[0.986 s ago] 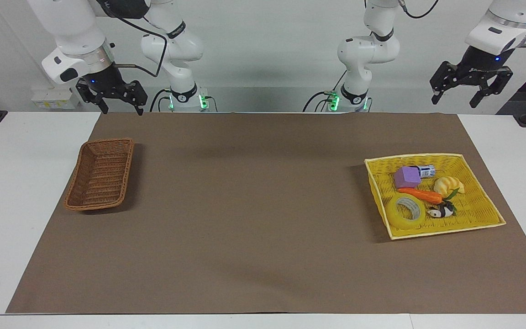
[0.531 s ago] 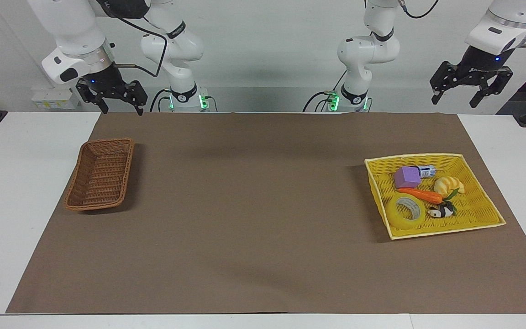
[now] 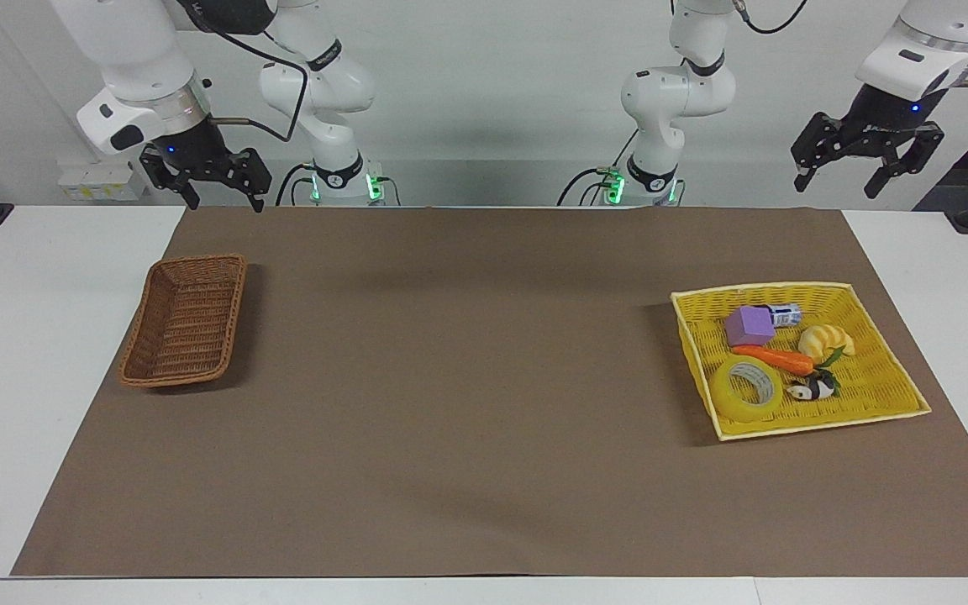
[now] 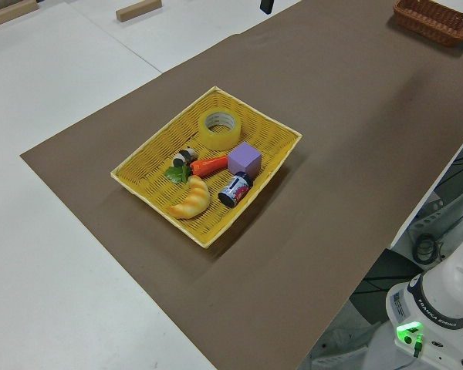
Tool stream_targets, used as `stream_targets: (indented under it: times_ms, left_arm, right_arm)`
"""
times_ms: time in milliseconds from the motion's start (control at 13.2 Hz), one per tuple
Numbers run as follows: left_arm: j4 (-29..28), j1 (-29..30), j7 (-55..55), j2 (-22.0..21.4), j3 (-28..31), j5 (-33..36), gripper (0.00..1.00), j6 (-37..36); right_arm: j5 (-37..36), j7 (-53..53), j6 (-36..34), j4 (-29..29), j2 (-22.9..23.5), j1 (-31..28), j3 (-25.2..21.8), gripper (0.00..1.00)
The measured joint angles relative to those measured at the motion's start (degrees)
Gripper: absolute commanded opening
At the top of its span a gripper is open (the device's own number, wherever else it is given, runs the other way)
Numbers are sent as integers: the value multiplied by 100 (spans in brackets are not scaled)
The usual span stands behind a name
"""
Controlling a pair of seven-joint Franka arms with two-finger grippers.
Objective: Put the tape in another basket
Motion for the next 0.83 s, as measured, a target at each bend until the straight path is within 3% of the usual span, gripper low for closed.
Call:
stream_targets:
  times_ms: [531,834]
  left_arm:
    - [-1,0,-4,0,0,0,100,24]
    - [-85,2,-4,3,19,0,100,410]
  right_arm:
    - [0,0,0,0,0,0,0,100]
    - [0,0,0,0,0,0,0,100]
